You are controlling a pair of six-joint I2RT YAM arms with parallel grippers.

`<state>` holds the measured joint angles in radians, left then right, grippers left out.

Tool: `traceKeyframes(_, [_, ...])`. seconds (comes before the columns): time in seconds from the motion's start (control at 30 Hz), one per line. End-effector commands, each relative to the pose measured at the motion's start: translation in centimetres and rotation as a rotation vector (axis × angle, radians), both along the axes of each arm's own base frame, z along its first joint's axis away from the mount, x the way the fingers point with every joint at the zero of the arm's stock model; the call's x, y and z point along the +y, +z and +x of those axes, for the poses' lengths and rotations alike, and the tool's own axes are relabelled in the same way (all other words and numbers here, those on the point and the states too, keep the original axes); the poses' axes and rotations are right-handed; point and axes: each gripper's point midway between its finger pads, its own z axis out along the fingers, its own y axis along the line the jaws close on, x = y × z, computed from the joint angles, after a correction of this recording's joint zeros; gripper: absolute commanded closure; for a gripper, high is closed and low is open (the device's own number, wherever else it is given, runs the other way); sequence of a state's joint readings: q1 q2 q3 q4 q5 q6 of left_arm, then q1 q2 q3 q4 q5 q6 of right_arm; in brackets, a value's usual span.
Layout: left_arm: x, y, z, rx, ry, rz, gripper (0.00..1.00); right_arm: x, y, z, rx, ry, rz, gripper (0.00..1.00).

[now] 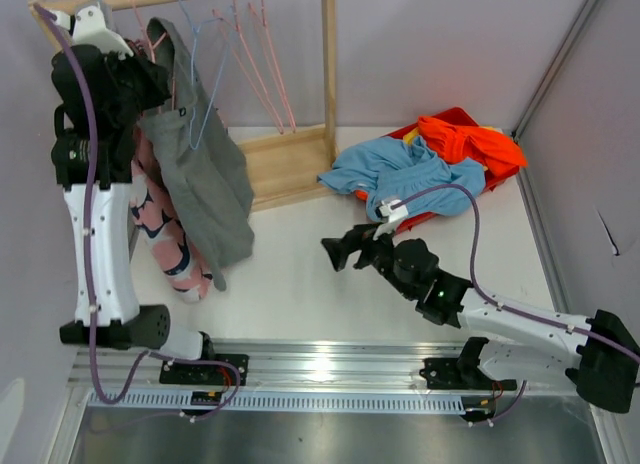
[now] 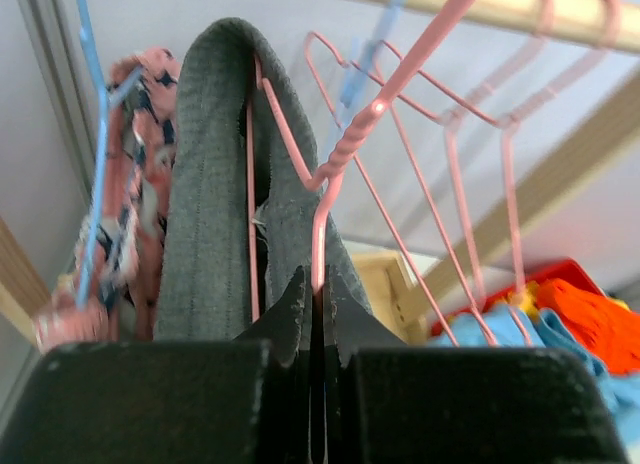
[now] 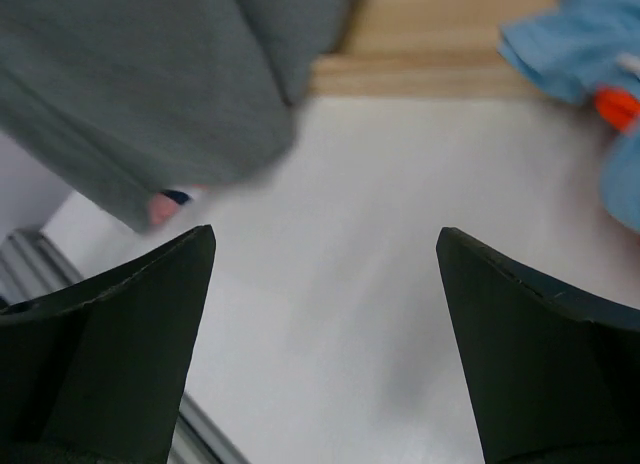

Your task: Remove the shorts from the hanger

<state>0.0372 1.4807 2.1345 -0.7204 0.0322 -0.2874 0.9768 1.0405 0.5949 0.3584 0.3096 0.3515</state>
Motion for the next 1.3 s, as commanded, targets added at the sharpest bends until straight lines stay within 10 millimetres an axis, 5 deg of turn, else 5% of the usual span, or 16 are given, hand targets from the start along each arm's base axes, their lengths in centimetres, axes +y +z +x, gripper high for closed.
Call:
traceKeyframes(0.0, [-1.0, 4.9, -4.1, -0.197, -0.013, -0.019, 1.00, 4.3, 11.3, -2.5, -0.192, 0.049, 0.094, 0.01])
traceKeyframes(0.07, [-2.5, 4.7, -4.5, -0.196, -0.056, -0.029, 1.00, 7.6, 12.7, -3.7, -0.249, 0.105, 0.043, 0.01])
traceKeyframes(0.1, [-2.6, 3.8, -4.2, -0.177, -0.055, -0.032, 1.00, 9.3, 16.2, -5.4, -0.289, 0.144, 0.091, 0.00])
traceKeyframes(0.2, [-2.6, 2.6, -4.2, -0.155, -0.053, -0.036, 1.00, 13.9, 16.9, -6.3, -0.333, 0.198, 0.047, 0.01])
traceKeyframes(0.23, [-2.5, 2.9, -4.6, -0.173, -0.052, -0.038, 1.00, 15.0, 19.6, -7.2, -0.356, 0.213, 0.091, 0.01])
traceKeyframes(0.27, [-2.5, 2.8, -4.6, -0.173, -0.050, -0.038, 1.00, 17.0, 18.4, -7.2, -0.351, 0.227, 0.059, 0.01])
traceKeyframes(0.33, [-2.5, 2.0, -4.4, -0.158, -0.047, -0.035, 1.00, 18.9, 20.7, -8.2, -0.367, 0.251, 0.106, 0.01])
traceKeyframes(0.47, [-2.4, 1.4, -4.2, -0.151, -0.046, -0.023, 1.00, 23.3, 20.0, -9.2, -0.348, 0.291, 0.101, 0.01])
traceKeyframes(0.67, [-2.6, 1.2, -4.2, -0.149, -0.054, -0.033, 1.00, 26.0, 19.7, -11.2, -0.333, 0.321, 0.113, 0.01])
traceKeyframes(0.83, [-3.2, 1.6, -5.2, -0.161, -0.085, -0.048, 1.00, 27.1, 17.9, -9.8, -0.343, 0.243, 0.105, 0.02])
traceKeyframes(1.03, [-3.4, 2.2, -7.2, -0.164, -0.102, -0.054, 1.00, 28.1, 15.1, -6.7, -0.366, 0.181, 0.045, 0.35])
traceKeyframes(1.27, [-3.8, 3.5, -9.7, -0.196, -0.127, -0.065, 1.00, 27.6, 13.9, -5.6, -0.351, 0.166, 0.028, 0.55])
